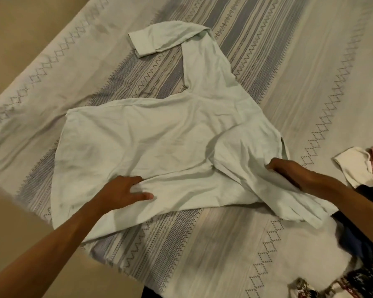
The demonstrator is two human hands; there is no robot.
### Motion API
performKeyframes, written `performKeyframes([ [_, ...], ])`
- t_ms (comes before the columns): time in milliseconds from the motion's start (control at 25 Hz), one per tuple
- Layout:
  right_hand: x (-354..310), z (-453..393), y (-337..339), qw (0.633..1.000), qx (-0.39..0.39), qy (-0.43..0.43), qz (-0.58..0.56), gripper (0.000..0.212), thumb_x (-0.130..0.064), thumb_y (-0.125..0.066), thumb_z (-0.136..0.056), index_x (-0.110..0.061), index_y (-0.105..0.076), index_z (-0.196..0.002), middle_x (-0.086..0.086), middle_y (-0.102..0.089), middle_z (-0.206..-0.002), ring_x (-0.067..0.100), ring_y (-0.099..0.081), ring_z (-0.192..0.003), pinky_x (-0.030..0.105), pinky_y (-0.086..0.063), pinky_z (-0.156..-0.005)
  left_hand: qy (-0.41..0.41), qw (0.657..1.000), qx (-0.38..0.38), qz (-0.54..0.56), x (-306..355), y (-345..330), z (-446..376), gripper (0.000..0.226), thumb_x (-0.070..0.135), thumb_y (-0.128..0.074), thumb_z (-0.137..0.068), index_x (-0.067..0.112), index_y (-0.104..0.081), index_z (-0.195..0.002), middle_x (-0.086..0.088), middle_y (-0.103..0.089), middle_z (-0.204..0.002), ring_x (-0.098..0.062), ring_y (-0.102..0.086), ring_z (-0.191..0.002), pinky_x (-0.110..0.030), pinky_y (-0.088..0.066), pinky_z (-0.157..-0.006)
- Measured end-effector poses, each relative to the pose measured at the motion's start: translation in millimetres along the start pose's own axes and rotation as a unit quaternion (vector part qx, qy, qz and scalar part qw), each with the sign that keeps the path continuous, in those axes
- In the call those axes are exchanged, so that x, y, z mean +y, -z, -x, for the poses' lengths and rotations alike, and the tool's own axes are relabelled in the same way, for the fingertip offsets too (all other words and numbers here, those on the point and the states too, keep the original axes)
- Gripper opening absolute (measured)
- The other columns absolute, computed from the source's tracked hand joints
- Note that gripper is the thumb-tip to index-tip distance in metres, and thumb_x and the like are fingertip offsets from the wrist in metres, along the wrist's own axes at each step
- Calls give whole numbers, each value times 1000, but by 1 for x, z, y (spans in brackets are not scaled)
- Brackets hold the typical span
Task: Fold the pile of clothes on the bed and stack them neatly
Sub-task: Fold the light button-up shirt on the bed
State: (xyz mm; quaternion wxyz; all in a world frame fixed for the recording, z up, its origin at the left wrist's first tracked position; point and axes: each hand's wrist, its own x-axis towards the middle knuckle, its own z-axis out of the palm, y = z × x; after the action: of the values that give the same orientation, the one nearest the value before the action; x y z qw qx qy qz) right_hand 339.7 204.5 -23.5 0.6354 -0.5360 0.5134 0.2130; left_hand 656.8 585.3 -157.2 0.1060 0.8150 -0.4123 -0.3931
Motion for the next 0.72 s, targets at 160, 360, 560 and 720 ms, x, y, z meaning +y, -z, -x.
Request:
performKeyframes([
  [160,16,-7,7,920,-5,-32,392,55,-66,-73,-80,-19,-63,-106,0,-69,-110,12,-61,-89,22,-45,-73,0,999,-43,-29,-45,21,15,60,99,-53,-68,48,-67,-97,21,-73,-89,5,-66,-82,-20,-50,-73],
  [360,-78,-11,-10,979,-130,24,156,45,-33,-72,-95,-1,-65,-127,12,-74,-122,24,-74,-106,34,-61,-91,56,998,40,-4,-63,33,28,67,96,-45,-72,35,-69,-84,20,-69,-77,3,-63,-71,-30,-53,-70],
  [560,-179,-57,-1,965,-20,150,-213,64,-51,-50,-99,-2,-54,-139,23,-67,-133,39,-68,-119,47,-53,-105,106,992,-67,-30,-81,54,45,63,96,-68,-58,47,-72,-98,30,-69,-91,1,-62,-92,-28,-50,-83],
  [720,-75,-85,-11,896,229,207,319,27,-37,-62,-99,-15,-65,-114,7,-75,-105,28,-71,-91,33,-55,-74,118,985,-103,-69,-138,72,63,71,93,-76,-51,51,-72,-108,27,-70,-103,-5,-63,-98,-31,-48,-86],
])
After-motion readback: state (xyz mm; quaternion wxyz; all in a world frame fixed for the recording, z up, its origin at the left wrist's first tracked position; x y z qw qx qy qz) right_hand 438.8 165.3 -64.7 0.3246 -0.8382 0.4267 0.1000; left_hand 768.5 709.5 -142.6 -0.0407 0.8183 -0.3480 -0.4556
